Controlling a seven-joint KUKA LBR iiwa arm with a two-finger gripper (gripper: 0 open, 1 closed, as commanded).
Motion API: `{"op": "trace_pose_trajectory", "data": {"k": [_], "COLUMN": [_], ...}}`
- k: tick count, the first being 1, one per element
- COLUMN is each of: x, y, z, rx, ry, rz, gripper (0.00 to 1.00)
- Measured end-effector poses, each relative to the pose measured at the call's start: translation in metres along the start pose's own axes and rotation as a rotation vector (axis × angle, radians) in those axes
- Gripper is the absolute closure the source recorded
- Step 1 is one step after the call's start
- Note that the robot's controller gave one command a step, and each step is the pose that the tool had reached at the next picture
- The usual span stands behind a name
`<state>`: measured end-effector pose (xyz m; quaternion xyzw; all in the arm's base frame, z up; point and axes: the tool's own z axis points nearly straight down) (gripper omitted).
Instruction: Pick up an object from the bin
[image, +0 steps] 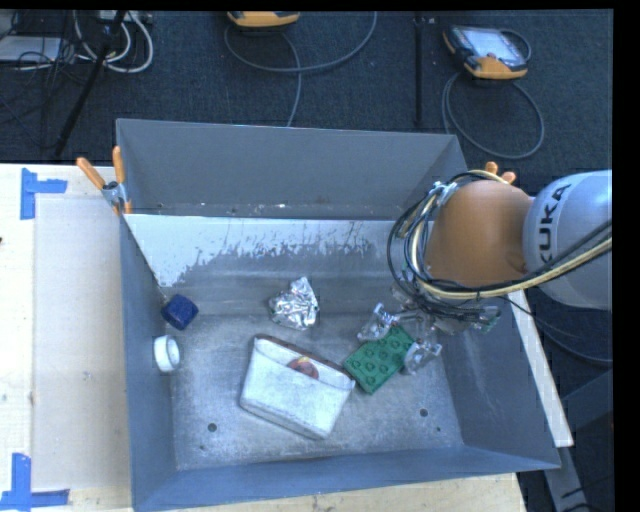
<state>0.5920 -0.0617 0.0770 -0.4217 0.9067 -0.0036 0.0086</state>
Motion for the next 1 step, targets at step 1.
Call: {"op": "trace_pose_trajectory", "data": {"k": [1], "x": [-0.0032], "y": [-0.0024], "z": [-0.1096], "rx": [-0.008], "ry": [0.008], "rz": [0.004], "gripper": [1.00]}}
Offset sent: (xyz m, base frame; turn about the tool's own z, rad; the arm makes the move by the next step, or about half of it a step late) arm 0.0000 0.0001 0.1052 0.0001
